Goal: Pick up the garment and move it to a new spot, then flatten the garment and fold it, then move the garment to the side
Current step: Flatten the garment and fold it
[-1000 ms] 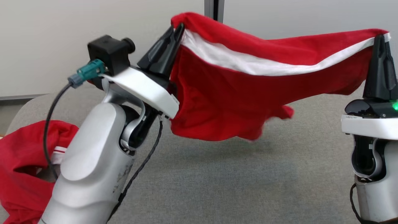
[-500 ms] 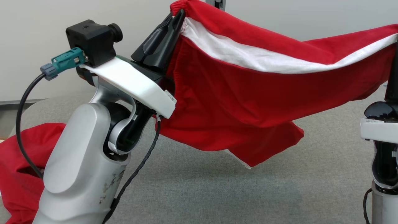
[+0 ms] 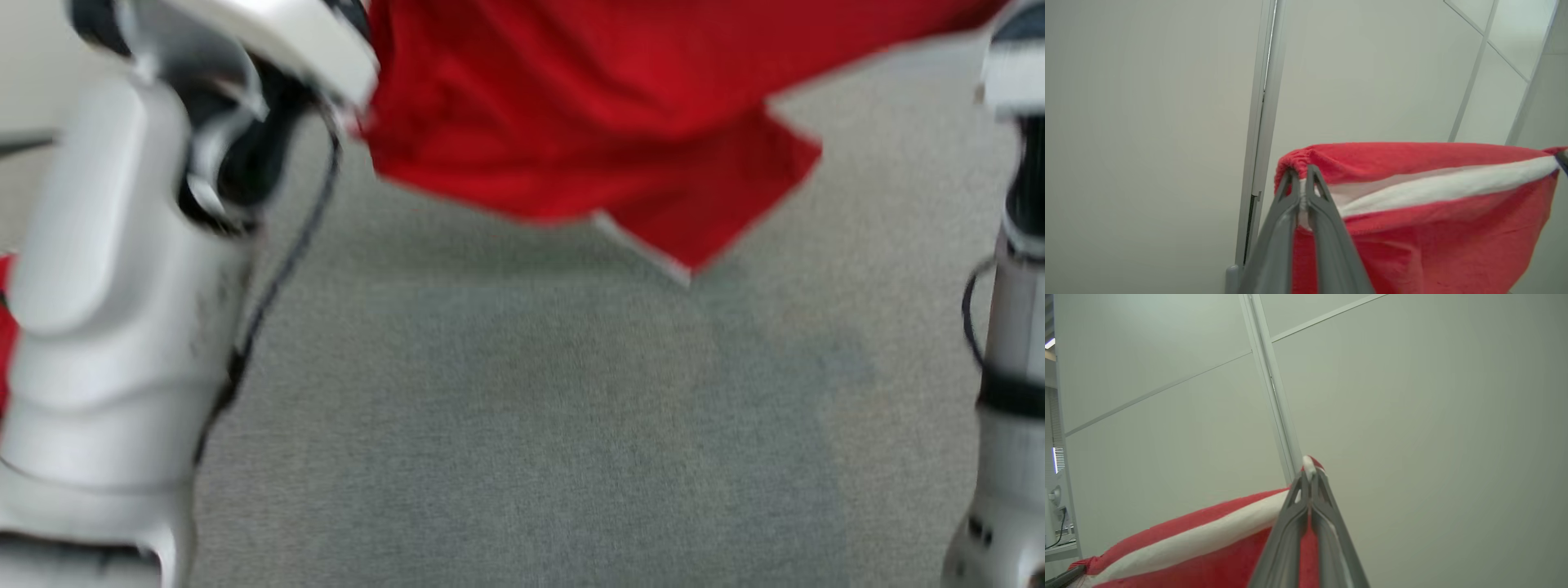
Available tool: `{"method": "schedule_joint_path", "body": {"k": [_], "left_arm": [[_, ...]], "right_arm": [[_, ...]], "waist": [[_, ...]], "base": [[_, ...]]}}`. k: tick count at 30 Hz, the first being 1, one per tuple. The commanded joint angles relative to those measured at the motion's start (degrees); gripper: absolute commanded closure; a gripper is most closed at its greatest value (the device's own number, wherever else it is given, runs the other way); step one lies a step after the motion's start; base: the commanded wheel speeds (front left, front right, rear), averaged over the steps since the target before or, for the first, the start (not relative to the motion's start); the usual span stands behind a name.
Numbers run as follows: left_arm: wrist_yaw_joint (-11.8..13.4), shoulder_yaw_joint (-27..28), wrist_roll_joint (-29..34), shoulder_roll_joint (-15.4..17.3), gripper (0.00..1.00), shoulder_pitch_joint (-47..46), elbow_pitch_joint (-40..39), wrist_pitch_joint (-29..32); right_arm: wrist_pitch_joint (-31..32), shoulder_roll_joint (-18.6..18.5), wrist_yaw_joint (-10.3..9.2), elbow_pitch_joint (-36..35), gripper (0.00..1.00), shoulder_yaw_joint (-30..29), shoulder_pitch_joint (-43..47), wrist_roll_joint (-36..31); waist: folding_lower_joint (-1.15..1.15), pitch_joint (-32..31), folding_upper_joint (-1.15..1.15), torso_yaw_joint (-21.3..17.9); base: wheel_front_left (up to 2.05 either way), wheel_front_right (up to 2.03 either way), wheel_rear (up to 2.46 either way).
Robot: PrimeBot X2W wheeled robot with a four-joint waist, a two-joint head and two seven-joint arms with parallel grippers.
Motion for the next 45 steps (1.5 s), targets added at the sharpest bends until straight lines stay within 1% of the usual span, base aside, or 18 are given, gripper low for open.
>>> {"method": "schedule_joint_path", "body": {"k": [1, 4, 5, 8, 9, 12, 15, 19, 23, 27, 30, 32, 36, 40, 45], "left_arm": [[-0.66, 0.73, 0.45, 0.12, 1.0, -3.95, 2.88, -0.96], [-1.55, 1.79, 1.89, 0.98, 1.0, -12.52, 9.63, -3.99], [-1.55, 1.79, 1.89, 0.98, 1.0, -12.52, 9.63, -3.99], [-2.77, 2.74, 1.97, 0.48, 1.0, -19.52, 16.4, -7.72], [-2.93, 3.08, 2.24, 0.48, 1.0, -21.4, 18.55, -9.19], [-3.56, 3.67, 2.38, -0.42, 1.0, -25.58, 24.59, -13.85], [-4.48, 2.49, 3.33, -1.17, 1.0, -27.04, 29.62, -17.97], [-5.55, 0.27, 4.01, -2.51, 1.0, -24.16, 36.0, -22.12], [-6.15, -2.54, 4.52, -3.33, 1.0, -19.95, 40.79, -24.66], [-6.57, -5.78, 4.7, -3.68, 1.0, -14.29, 43.32, -25.83], [-6.56, -8.27, 3.22, -3.65, 1.0, -9.65, 42.76, -26.29], [-6.52, -10.91, 2.89, -3.21, 1.0, -6.31, 42.33, -26.32], [-6.53, -15.1, 1.22, -2.27, 1.0, -0.09, 41.36, -26.54], [-6.53, -20.32, 0.71, -1.06, 1.0, 5.25, 40.49, -26.56], [-6.49, -24.81, -1.07, 0.08, 1.0, 10.54, 39.26, -26.59]], "right_arm": [[-2.09, -1.32, 0.01, 3.59, 1.0, 0.68, -4.28, -1.61], [-6.73, -2.16, 0.01, 11.6, 1.0, 3.24, -13.86, -3.66], [-6.73, -2.16, 0.01, 11.6, 1.0, 3.24, -13.86, -3.66], [-11.74, -2.25, 0.01, 19.23, 1.0, 4.54, -21.37, -4.4], [-12.96, -2.11, 0.01, 21.71, 1.0, 5.46, -23.07, -3.57], [-15.76, -2.73, 0.0, 28.12, 1.0, 7.1, -26.38, -1.23], [-17.17, -2.61, 0.0, 33.05, 1.0, 7.87, -26.85, 0.76], [-17.71, -2.45, 0.01, 37.83, 1.0, 11.5, -23.45, 2.45], [-17.78, -2.96, 0.01, 40.34, 1.0, 12.48, -18.53, 3.84], [-17.79, -3.58, 0.01, 43.14, 1.0, 13.6, -13.37, 5.18], [-17.8, -4.54, 0.0, 44.33, 1.0, 14.44, -9.24, 6.71], [-17.8, -5.22, 0.0, 45.08, 1.0, 15.05, -6.5, 7.68], [-17.76, -7.09, 0.0, 46.44, 1.0, 18.58, -1.83, 8.92], [-17.75, -9.36, -0.01, 47.45, 1.0, 21.53, 1.1, 10.54], [-17.69, -11.52, -0.02, 49.11, 1.0, 25.44, 3.96, 13.85]], "waist": [[0.0, 8.25, 0.0, -3.27], [0.0, 12.1, 0.0, -4.67], [0.0, 12.1, 0.0, -4.67], [0.0, 14.97, 0.0, -5.44], [0.0, 15.77, 0.0, -5.58], [0.0, 17.65, 0.0, -5.49], [0.0, 19.3, 0.0, -5.08], [0.0, 20.24, 0.0, -4.6], [0.0, 19.55, 0.0, -3.76], [0.0, 17.43, 0.0, -3.28], [0.0, 15.03, 0.0, -2.94], [0.0, 13.19, 0.0, -2.62], [0.0, 9.46, 0.0, -2.37], [0.0, 6.23, 0.0, -2.26], [0.0, 2.58, 0.0, -2.26]], "base": [[0.0, 0.0, 0.0], [0.0, 0.0, 0.0], [0.0, 0.0, 0.0], [0.0, 0.0, 0.0], [0.0, 0.0, 0.0], [0.0, 0.0, 0.0], [0.0, 0.0, 0.0], [0.0, 0.0, 0.0], [0.0, 0.0, 0.0], [0.0, 0.0, 0.0], [0.0, 0.0, 0.0], [0.0, 0.0, 0.0], [0.0, 0.0, 0.0], [0.0, 0.0, 0.0], [0.0, 0.0, 0.0]]}}
